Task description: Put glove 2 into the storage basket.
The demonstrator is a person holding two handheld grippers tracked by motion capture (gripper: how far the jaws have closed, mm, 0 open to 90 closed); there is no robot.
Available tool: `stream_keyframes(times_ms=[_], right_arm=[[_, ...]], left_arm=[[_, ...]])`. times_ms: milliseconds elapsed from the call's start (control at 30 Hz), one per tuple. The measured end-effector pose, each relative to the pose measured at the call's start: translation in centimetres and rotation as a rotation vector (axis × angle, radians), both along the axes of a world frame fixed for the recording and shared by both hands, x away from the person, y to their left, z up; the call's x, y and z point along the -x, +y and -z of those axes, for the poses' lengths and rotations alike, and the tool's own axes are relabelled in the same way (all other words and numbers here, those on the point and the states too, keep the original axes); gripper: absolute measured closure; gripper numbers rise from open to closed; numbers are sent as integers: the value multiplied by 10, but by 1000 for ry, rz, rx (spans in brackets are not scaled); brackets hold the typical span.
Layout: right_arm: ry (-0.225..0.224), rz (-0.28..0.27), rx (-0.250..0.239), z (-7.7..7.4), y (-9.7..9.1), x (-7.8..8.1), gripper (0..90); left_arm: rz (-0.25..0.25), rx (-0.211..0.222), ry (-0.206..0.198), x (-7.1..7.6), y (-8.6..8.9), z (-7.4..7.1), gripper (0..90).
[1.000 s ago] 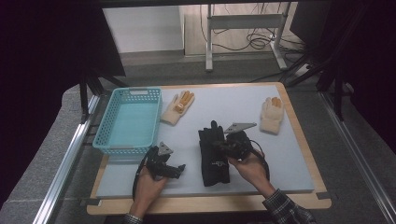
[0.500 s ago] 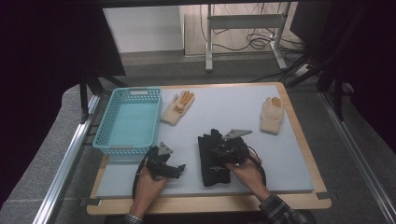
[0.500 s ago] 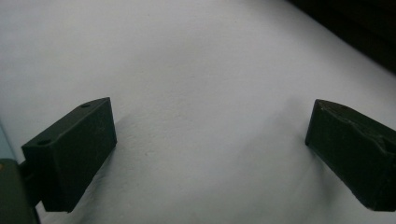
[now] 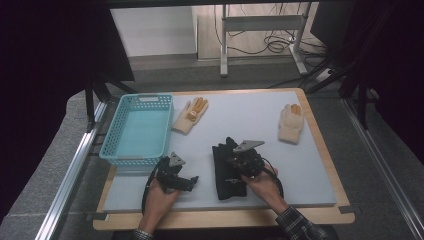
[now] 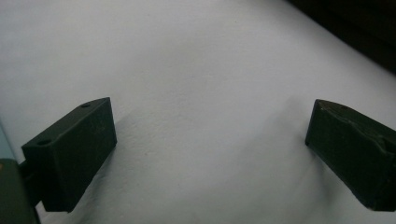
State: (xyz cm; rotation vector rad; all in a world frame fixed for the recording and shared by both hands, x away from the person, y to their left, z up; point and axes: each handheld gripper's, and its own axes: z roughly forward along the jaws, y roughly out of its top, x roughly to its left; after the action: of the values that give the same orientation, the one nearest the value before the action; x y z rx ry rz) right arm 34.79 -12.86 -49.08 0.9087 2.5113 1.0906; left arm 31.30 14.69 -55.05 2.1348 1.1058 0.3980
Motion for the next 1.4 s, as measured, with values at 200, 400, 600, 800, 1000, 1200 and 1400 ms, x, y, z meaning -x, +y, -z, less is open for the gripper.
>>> stream_keyframes(times_ms=[200,400,600,800,1000,1200,1400], right_arm=[[-29,17,34,-9,-5,4,874],[25,3,-27,12,-8,-6,736],[-5,45,-33,2,-36,-9,684],[65,30,-6,21,-64,-4,874],[87,-36,-39,38,-61,10,882],[79,-76,-41,40,-43,19,882],[81,-114,-52,42,-22,20,862]], left_arm=[[-2,1,-1,0,0,0,23],[2,-3,0,0,0,0,23],[2,-3,2,0,1,0,25],[-4,-4,5,6,2,-1,35],[-12,-9,13,15,11,-1,31],[-10,-15,3,20,22,0,12],[14,-13,9,21,32,1,0]])
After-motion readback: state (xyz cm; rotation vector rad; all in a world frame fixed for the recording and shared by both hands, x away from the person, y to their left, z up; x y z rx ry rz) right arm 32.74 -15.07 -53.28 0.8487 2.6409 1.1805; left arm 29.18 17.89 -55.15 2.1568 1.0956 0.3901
